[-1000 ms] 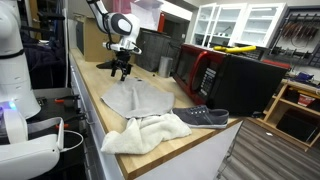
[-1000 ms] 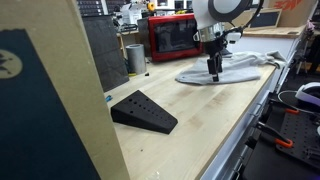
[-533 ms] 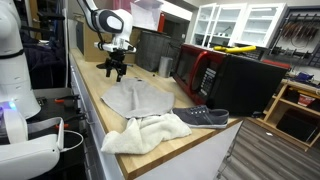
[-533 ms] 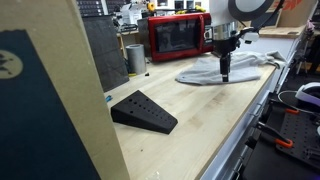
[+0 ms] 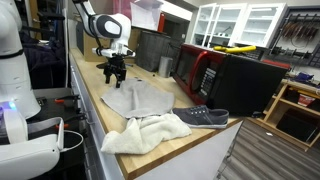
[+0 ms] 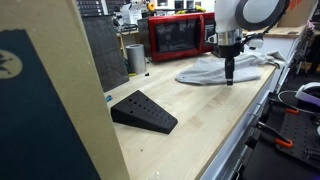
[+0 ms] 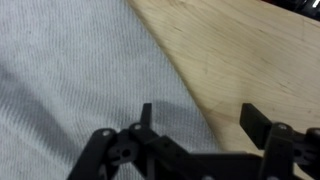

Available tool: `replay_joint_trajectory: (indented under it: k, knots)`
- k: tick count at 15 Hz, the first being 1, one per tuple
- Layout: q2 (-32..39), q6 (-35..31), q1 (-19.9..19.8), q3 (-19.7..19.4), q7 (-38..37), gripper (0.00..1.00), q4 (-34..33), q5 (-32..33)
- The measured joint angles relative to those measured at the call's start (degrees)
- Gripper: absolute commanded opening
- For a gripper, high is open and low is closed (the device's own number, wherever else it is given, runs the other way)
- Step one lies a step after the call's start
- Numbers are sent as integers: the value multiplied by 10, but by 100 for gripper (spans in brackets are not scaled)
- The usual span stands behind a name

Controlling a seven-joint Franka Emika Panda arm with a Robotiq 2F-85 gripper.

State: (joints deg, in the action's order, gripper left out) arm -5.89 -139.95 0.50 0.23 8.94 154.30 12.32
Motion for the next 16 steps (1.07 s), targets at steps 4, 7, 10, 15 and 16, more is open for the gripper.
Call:
replay_joint_trajectory:
  k: [4, 7, 10, 15, 16]
  knots:
    - [7, -11, -1, 0, 0, 30, 1, 4]
    - [4, -12, -2, -1, 0, 6, 1, 4]
    - [1, -12, -1, 0, 1, 0, 1, 4]
    - [1, -12, 7, 4, 16, 1, 1, -17]
    - [0, -12, 13, 7, 29, 1, 1, -42]
